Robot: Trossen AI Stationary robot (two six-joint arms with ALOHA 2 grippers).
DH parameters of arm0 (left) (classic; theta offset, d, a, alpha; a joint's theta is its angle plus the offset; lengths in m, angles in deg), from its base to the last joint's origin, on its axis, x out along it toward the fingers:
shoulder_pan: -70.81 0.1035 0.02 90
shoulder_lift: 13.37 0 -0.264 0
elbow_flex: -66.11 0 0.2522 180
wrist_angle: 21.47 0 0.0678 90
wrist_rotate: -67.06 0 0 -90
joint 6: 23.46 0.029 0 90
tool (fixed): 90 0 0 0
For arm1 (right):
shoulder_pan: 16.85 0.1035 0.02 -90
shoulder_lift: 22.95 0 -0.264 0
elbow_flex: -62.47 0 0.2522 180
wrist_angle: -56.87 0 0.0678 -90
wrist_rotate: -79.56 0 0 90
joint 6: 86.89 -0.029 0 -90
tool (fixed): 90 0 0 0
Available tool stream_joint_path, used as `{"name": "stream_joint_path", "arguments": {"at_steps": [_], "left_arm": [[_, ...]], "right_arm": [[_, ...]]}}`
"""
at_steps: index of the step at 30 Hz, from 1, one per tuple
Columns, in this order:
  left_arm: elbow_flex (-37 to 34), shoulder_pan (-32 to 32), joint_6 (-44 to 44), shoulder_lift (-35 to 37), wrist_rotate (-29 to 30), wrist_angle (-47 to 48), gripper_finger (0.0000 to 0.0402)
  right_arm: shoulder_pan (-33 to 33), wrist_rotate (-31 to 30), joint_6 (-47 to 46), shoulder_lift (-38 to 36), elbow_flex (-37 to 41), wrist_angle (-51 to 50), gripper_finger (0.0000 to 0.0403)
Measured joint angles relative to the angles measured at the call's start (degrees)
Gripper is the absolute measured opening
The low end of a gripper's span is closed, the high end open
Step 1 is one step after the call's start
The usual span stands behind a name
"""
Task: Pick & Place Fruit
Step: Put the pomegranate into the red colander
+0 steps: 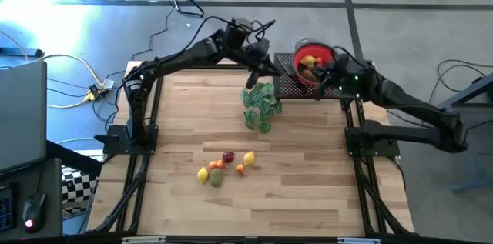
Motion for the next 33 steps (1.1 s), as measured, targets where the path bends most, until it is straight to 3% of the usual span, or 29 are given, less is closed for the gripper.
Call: {"name": "stream_joint_path", "arguments": {"at_steps": [6, 12, 16, 20, 25, 33], "left_arm": [[-0.10, -2.61, 4.47, 0.18, 4.08, 9.11, 0.0004], [-4.70, -5.87, 5.84, 0.93, 5.60, 9.07, 0.0001], [-10.52, -8.15, 3.20, 2.78, 6.97, 4.35, 0.0001], [-17.49, -10.77, 0.36, 4.63, 11.19, -4.30, 0.0001], [-27.60, -12.72, -3.96, 8.98, 16.48, -17.71, 0.0000], [-48.77, -15.17, -9.55, 24.42, 24.74, -29.53, 0.0000]], "right_arm": [[4.42, 8.01, -1.65, -4.38, 8.44, 8.17, 0.0003], [8.30, 11.75, -5.69, -5.99, 14.62, 12.81, 0.0003], [11.17, 12.91, -7.57, -6.31, 17.04, 15.54, 0.0002], [14.87, 16.45, -7.17, -6.19, 17.29, 20.08, 0.0002], [19.32, 15.93, -5.53, -6.23, 17.27, 22.87, 0.0002], [23.59, 15.82, -5.50, -6.27, 17.31, 22.80, 0.0002]]}}
